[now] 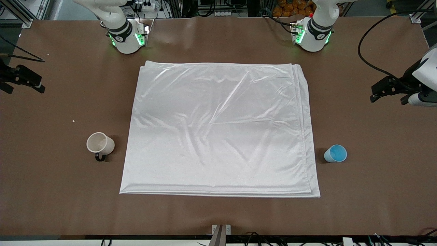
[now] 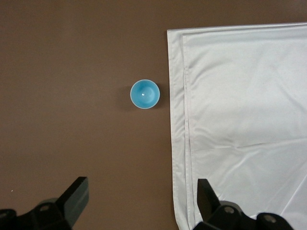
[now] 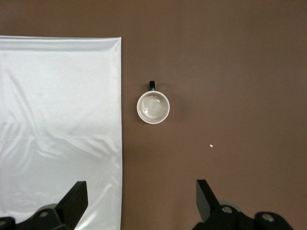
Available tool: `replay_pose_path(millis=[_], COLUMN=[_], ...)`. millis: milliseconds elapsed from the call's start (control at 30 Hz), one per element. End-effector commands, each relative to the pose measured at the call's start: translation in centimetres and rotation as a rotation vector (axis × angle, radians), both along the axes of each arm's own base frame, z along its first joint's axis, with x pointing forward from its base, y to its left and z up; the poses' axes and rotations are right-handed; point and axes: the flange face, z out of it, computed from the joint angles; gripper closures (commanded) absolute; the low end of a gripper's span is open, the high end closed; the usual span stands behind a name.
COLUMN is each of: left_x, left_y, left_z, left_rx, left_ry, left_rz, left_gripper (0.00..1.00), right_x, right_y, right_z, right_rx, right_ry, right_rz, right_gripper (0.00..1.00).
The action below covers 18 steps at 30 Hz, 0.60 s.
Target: Place blue cup into white mug on cloth
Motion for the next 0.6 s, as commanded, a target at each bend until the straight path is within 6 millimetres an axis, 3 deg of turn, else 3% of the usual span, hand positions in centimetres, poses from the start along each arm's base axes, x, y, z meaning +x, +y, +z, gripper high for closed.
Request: replay_pose_path(millis=[0,567], left_x=[-0.1,0.4], left_y=[0.8,1.6], left_z=[0.6,-0.3], left_rx=[-0.007,-0.009], left_ry=[0.000,0.017], left_rz=[-0.012,0.005], left_gripper=[0.00,0.00], right_x=[-0.3,-0.1], right_y=[-0.4,-0.6], right_z=[0.7,-0.3], right_rx=[-0.007,0.002], right_ry=[-0.010,0.010], right_rz=[-0.001,-0.009], right_gripper=[0.00,0.00])
